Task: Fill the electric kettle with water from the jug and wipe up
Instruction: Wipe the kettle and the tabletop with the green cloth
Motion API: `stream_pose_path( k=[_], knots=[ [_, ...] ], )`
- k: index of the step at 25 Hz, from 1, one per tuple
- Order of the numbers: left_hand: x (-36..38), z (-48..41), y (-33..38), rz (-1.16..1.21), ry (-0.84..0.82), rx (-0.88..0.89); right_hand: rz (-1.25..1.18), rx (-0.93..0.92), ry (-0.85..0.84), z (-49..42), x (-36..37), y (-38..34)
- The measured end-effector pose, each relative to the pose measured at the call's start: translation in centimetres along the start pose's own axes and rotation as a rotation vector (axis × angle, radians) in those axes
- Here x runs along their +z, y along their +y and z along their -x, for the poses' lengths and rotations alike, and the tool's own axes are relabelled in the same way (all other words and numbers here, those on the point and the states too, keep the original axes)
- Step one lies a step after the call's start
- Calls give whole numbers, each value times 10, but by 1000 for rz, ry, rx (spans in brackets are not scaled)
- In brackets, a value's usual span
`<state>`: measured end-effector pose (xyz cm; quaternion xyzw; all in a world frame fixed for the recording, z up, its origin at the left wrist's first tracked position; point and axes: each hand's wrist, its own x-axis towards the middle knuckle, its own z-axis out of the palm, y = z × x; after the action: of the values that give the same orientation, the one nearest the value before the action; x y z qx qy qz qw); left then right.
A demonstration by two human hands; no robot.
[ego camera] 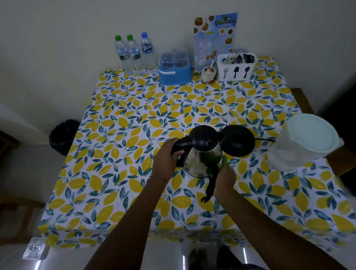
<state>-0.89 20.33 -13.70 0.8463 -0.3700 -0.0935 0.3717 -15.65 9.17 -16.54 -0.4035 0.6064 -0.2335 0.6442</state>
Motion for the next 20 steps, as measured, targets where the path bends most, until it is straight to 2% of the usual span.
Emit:
stream_pose_path(
  k=[2,4,7,13,15,17,20],
  knots=[
    [0,-4,2,11,48,-16,221,-238,49,-10,-10,5],
    [0,-10,6,29,82,-56,431,-449,9,-24,-21,5],
    [1,-23,9,45,116,-92,701,-606,-59,-52,-38,8],
    [2,-45,-1,-24,126,-156,1284,-688,-210,-83,-44,30],
    [1,-43,-9,-53,128,-130,1498,-664,-203,-83,-39,42],
    [7,-30,-20,-15,106,-161,1517,-660,-161,-83,-33,54],
    [23,-1,-42,-15,-50,-351,1428,-655,-126,-82,-25,58]
  ],
)
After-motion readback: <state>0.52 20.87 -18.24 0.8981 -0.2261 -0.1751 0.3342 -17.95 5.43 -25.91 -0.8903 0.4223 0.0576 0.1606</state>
